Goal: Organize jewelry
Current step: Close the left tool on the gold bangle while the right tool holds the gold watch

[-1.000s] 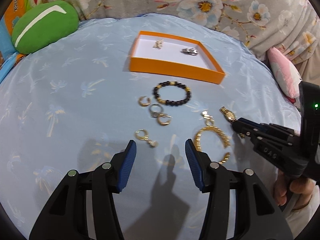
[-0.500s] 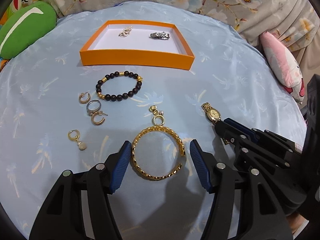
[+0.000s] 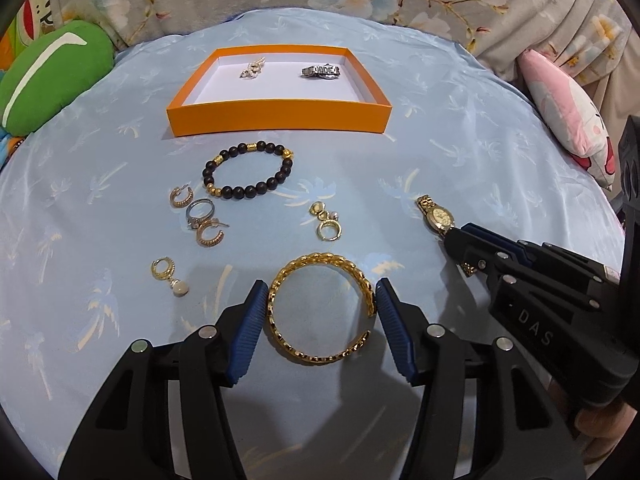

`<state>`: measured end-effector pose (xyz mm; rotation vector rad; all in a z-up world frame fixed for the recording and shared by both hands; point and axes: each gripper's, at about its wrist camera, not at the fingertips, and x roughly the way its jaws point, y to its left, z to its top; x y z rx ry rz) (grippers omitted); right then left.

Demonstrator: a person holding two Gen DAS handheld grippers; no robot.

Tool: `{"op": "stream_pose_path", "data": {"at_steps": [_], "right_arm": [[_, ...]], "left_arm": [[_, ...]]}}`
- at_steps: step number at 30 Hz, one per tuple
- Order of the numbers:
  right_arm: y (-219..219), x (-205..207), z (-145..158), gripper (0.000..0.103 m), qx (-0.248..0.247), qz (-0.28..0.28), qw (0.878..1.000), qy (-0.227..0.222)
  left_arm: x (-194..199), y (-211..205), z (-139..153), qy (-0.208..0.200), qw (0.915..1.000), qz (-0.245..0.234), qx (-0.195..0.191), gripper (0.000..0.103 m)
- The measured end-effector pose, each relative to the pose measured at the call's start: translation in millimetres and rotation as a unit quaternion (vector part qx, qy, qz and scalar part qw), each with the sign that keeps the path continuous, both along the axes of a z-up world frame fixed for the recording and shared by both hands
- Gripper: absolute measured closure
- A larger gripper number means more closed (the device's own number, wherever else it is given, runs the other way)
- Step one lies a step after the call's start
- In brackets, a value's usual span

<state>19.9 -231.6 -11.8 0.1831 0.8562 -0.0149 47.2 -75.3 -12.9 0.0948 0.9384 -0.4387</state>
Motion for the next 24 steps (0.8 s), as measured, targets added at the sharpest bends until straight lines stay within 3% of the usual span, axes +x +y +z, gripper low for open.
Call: {"op": "stream_pose_path", "data": {"at_steps": [4, 6, 7, 9, 15, 17, 24], "right_arm": [[2, -2, 1, 0.090, -0.012, -0.002, 1.000, -0.005], [5, -3, 3, 0.081, -0.028, -0.005, 1.000, -0.012], [6, -2, 4, 0.070, -0.032, -0.006, 0.999, -0.014], [7, 2, 6, 0.065, -0.038, -0.007, 0.999, -0.016], [9, 14, 1, 0.068, -0.044, -0.002, 0.999, 0.003], [10, 16, 1, 0.082, -0.043, -0.001, 0.999, 0.005], [10, 15, 4, 0.082, -0.032, -0.010, 0.999, -0.003]], "left_arm": [[1, 7, 1, 0.006, 0.9999, 0.006, -0.009, 0.049], [2, 9, 1, 0.005, 0.9999, 0.009, -0.009, 0.049], [2, 10, 1, 0.005, 0.9999, 0.009, -0.010, 0.049], [2, 11, 1, 0.006, 0.9999, 0.010, -0.011, 0.049], [2, 12, 1, 0.006, 0.9998, 0.010, -0.014, 0.049], [2, 12, 2, 0.006, 0.9998, 0.010, -0.015, 0.049], [4, 19, 8, 0.001, 0.9996, 0.015, -0.022, 0.049]]}}
